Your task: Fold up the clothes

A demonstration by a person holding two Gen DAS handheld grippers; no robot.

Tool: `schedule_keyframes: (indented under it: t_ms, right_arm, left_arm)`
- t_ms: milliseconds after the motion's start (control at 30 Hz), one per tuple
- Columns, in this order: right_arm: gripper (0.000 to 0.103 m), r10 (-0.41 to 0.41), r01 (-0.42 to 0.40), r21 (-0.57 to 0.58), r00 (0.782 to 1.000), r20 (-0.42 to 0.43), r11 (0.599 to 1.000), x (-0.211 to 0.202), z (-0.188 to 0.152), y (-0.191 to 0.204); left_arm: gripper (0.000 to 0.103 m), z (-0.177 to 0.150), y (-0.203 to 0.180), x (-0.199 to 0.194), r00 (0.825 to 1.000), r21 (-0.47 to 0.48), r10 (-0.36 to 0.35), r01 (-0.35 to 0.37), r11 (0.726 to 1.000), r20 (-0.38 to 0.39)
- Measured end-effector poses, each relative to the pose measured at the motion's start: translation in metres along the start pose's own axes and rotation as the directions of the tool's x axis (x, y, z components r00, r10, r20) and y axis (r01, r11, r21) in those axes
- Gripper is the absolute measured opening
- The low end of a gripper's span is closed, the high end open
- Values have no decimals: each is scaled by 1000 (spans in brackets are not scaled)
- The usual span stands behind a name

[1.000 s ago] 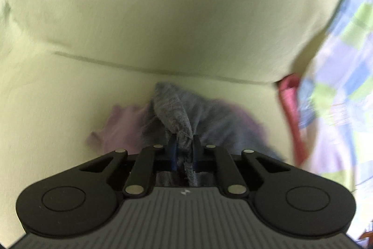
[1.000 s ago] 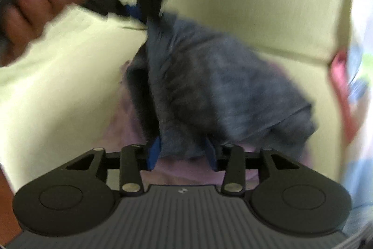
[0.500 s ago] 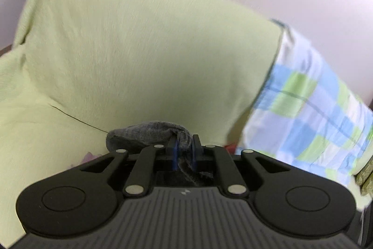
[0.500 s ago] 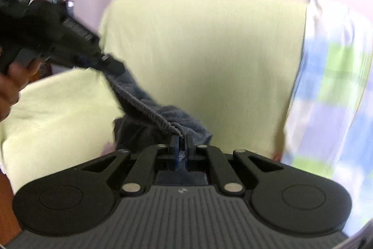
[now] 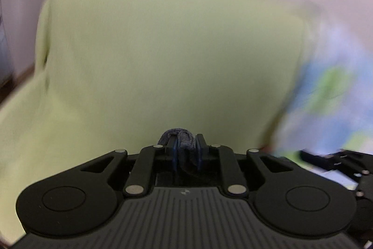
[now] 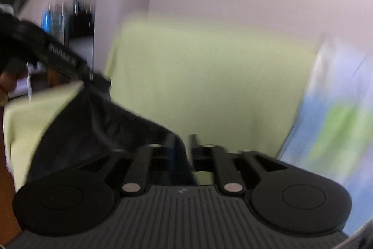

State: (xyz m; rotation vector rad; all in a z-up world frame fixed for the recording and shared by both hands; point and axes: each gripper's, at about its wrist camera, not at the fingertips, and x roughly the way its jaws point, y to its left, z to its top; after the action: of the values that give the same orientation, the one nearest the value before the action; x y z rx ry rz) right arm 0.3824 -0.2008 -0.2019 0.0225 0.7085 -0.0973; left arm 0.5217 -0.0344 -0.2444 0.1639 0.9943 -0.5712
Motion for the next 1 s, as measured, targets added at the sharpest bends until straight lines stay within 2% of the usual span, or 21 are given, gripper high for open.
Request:
schedule_keyframes:
  t_ms: [33, 67, 100, 167, 200, 233, 300, 367, 400, 467, 500, 533, 600, 667, 733, 800, 867, 900, 933, 967, 1000]
  right_arm:
    - [39, 8, -5, 62, 999, -41, 998, 15, -12, -10]
    - [40, 17, -8, 126, 997, -77, 992, 28, -24, -19]
    - [41, 29, -8, 190, 993, -112, 982, 41, -36, -29]
    - [52, 64, -22, 301, 989, -130, 953, 40, -71, -41]
    - [53, 76, -26, 329, 987, -139, 944, 39, -83, -44]
    - [53, 87, -29, 355, 985, -148, 934, 39, -94, -46]
    - [53, 120, -45, 377, 977, -179, 925, 40, -120, -57]
    - [54, 136, -60, 358, 972, -191, 932, 51, -131, -57]
    - [56, 148, -75, 350, 971, -186, 934, 57, -129, -57]
    - [68, 179, -112, 339, 969, -173, 934, 65, -124, -68]
    - [68, 181, -116, 322, 967, -179, 940, 66, -126, -74]
    - [68, 181, -118, 304, 966, -187, 945, 67, -128, -80]
    - [68, 181, -123, 275, 964, -196, 953, 67, -132, -88]
    - [70, 186, -129, 269, 962, -199, 954, 69, -135, -89]
    - [70, 193, -133, 276, 959, -205, 952, 72, -138, -89]
    - [71, 203, -140, 285, 957, -206, 948, 71, -141, -91]
    - [75, 217, -152, 299, 955, -201, 942, 72, -142, -93]
    - [76, 218, -151, 306, 955, -200, 940, 73, -143, -94]
    - [77, 215, -147, 309, 956, -201, 940, 68, -145, -95]
    - [79, 218, -146, 323, 956, -197, 935, 69, -146, -97]
    - [80, 228, -153, 345, 955, -190, 926, 71, -148, -99]
  left_arm:
    - [19, -2, 7, 32, 996, -12, 22, -23, 1000, -82]
    - [19, -6, 12, 50, 991, -9, 29, -30, 1000, -128]
    - [19, -20, 22, 75, 980, 6, 45, -45, 999, -193]
    - [25, -33, 32, 67, 985, 7, -6, 7, 1000, -171]
    - [35, -40, 37, 63, 987, 7, -31, 33, 999, -160]
    - [39, -46, 42, 59, 987, 7, -57, 59, 998, -149]
    - [44, -57, 54, 45, 984, -26, -129, 127, 992, -122]
    - [53, -66, 61, 37, 983, -4, -155, 156, 988, -102]
    - [57, -71, 66, 36, 984, 43, -153, 157, 987, -89]
    - [59, -76, 71, 38, 985, 134, -154, 164, 977, -80]
    - [59, -78, 70, 41, 984, 182, -156, 168, 969, -82]
    - [59, -79, 65, 45, 986, 268, -147, 164, 949, -83]
    - [59, -81, 54, 55, 992, 441, -107, 127, 888, -70]
    - [60, -83, 41, 67, 996, 588, -73, 92, 804, -55]
    - [60, -81, 33, 80, 997, 679, -53, 81, 730, -62]
    - [60, -76, 30, 91, 993, 692, -74, 116, 713, -90]
    - [59, -62, 30, 109, 980, 648, -118, 196, 736, -163]
    - [55, -60, 31, 111, 976, 633, -132, 213, 744, -173]
    - [46, -55, 36, 113, 966, 587, -180, 255, 769, -184]
    - [11, -53, 38, 113, 959, 556, -209, 282, 782, -192]
    - [11, -54, 42, 113, 954, 527, -232, 299, 795, -192]
